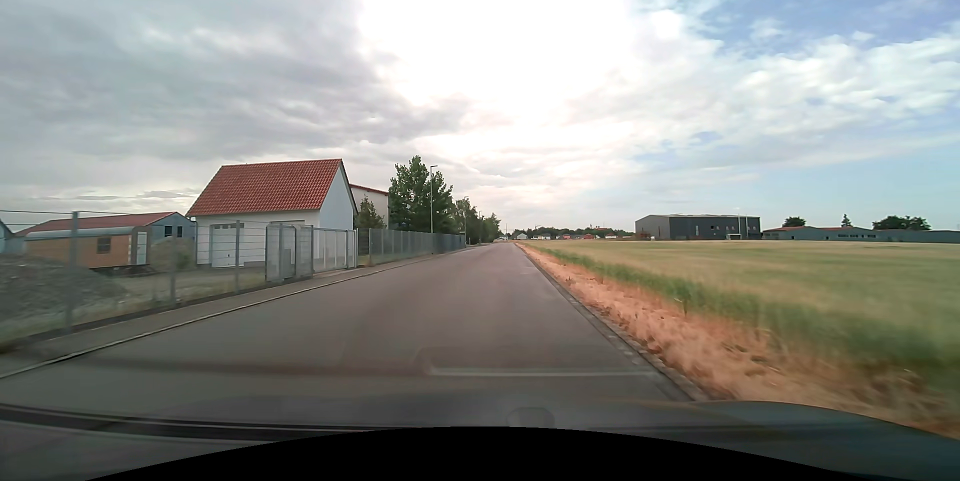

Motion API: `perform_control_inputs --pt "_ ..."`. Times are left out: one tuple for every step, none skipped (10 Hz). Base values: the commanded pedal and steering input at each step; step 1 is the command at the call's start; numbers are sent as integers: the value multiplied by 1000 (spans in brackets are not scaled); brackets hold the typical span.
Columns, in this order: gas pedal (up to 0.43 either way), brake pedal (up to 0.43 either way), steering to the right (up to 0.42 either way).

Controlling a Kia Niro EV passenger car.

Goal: Follow the waypoints while adhering to traffic rules and regulations

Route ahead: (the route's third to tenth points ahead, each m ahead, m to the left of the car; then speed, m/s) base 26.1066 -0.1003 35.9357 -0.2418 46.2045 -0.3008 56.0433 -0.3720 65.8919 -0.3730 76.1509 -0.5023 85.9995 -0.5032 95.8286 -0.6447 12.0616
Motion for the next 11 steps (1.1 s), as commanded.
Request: perform_control_inputs --pt "177 0 4" --pt "177 0 4" --pt "177 0 4" --pt "177 0 4" --pt "177 0 4" --pt "177 0 4" --pt "177 0 4" --pt "177 0 4" --pt "177 0 4" --pt "177 0 4" --pt "177 0 3"
